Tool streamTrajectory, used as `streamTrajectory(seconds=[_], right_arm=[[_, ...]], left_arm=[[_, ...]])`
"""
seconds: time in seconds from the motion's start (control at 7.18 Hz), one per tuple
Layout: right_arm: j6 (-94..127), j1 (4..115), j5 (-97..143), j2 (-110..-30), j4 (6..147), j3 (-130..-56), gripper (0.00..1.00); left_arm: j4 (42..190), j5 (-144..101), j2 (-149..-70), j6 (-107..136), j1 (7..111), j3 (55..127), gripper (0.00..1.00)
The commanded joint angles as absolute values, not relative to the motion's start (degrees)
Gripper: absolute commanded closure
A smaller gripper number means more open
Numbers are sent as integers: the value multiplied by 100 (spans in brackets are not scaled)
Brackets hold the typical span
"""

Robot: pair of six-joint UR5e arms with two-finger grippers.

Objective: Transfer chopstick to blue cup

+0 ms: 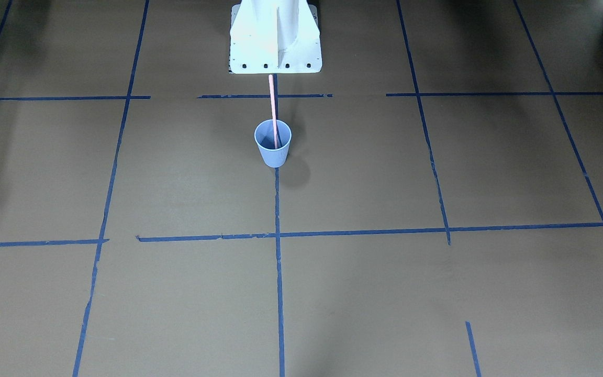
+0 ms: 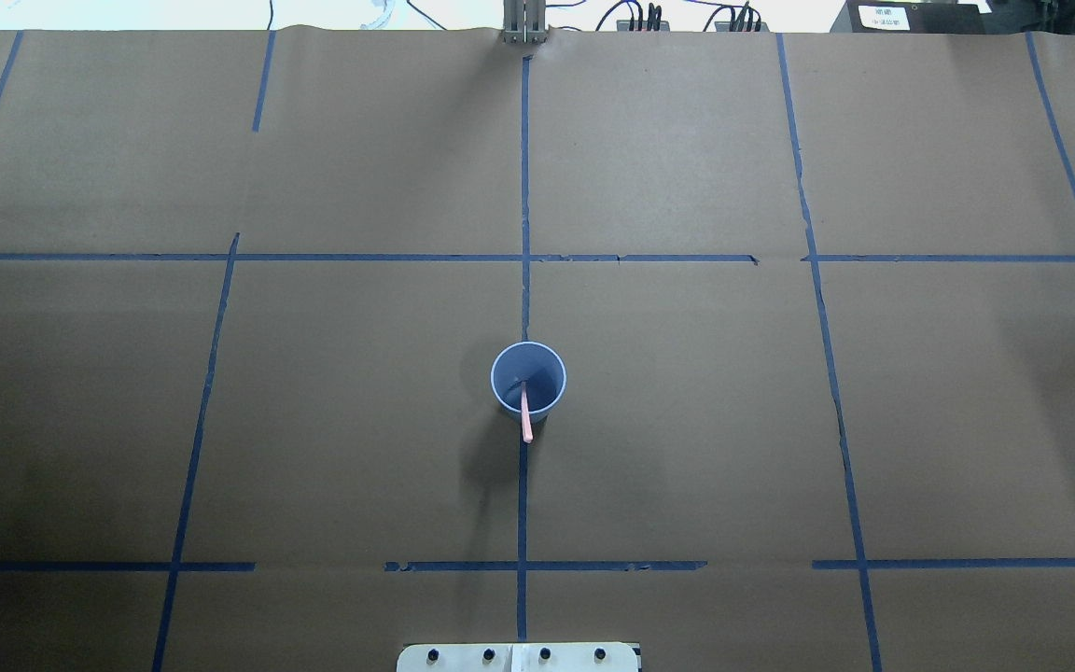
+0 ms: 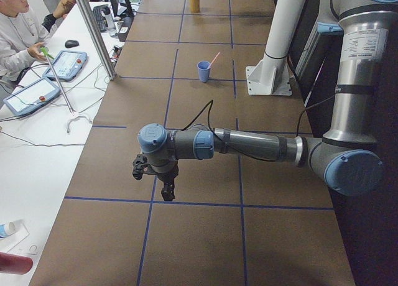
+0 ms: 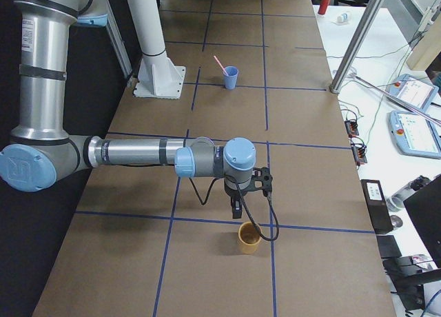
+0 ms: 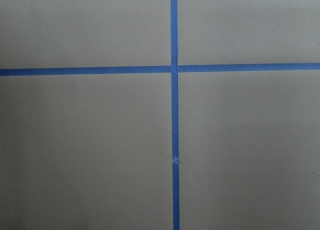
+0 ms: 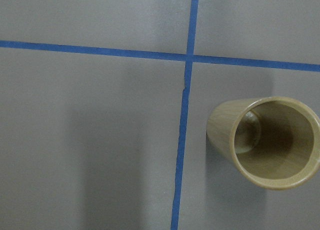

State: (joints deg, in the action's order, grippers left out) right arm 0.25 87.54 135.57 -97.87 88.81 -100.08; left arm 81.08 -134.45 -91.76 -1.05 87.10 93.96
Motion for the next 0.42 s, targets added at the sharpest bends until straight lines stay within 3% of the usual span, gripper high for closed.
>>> streamTrajectory(seconds=[0.0,0.28], right_arm=[[44,8754,13544,-9791,8851,-9932,0],[61,8754,13588,-9817,8842,-9958,0]], left_arm=[[8104,-13430,-9219,-70,8710,9369,0],[8104,-13439,-9245,-114,8701,9518,0]])
